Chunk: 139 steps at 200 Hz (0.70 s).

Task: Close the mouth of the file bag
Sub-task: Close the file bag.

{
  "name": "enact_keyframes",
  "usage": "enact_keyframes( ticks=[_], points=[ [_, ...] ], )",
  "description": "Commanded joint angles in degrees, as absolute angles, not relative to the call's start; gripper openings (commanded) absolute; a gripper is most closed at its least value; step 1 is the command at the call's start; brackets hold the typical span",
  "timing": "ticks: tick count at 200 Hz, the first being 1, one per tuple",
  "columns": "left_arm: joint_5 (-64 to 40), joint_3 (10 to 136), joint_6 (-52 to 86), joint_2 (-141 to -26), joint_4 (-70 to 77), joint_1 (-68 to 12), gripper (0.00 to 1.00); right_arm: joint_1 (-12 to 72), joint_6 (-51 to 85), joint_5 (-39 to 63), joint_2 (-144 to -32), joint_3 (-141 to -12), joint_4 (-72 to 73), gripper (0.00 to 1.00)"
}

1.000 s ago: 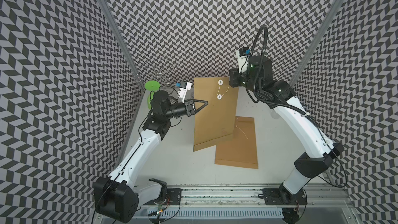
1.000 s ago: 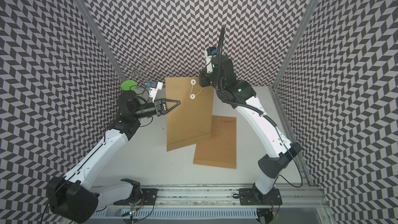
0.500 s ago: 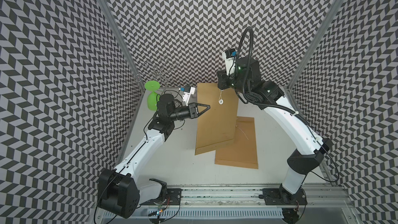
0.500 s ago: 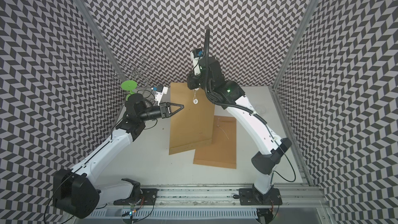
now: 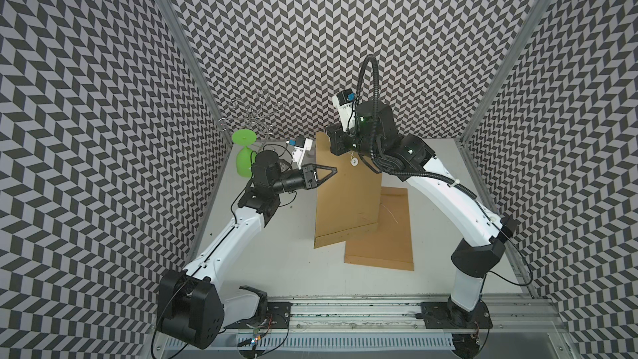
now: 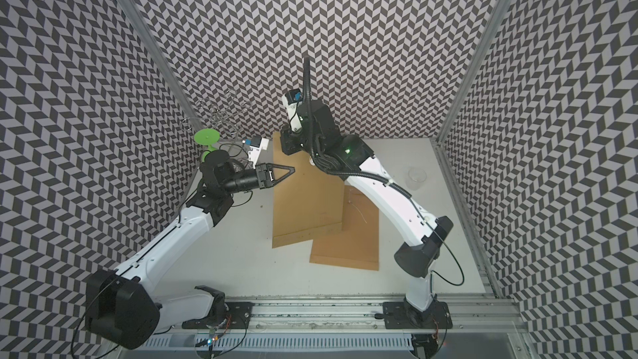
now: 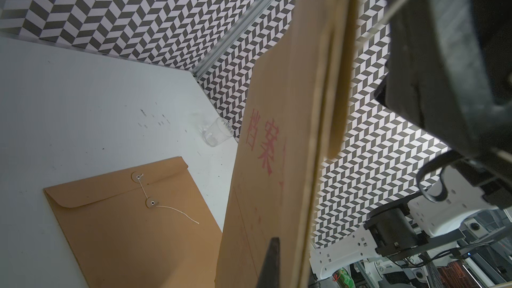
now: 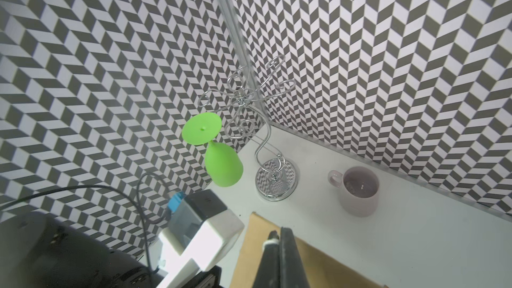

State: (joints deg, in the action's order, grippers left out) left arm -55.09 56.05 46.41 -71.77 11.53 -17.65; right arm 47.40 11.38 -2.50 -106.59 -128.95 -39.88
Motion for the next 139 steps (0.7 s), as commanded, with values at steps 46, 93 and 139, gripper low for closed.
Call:
enact_keyframes(
  ticks=[46, 93, 139],
  points=[
    [-54.66, 56.98, 46.76, -72.18, 14.72, -16.36, 0.00, 48.51, 14.82, 8.89, -105.45, -129.54, -34.48, 0.00],
    [-54.76, 59.71, 48.20, -73.41, 16.79, -13.51, 0.00, 48.78, 17.46, 13.90, -101.16, -120.80, -30.35, 0.00],
    [-55.11, 61.16, 48.98, -73.97, 18.37, -11.77, 0.00, 48.85, 18.41, 15.39, -97.47, -113.65, -28.32, 0.00]
  ],
)
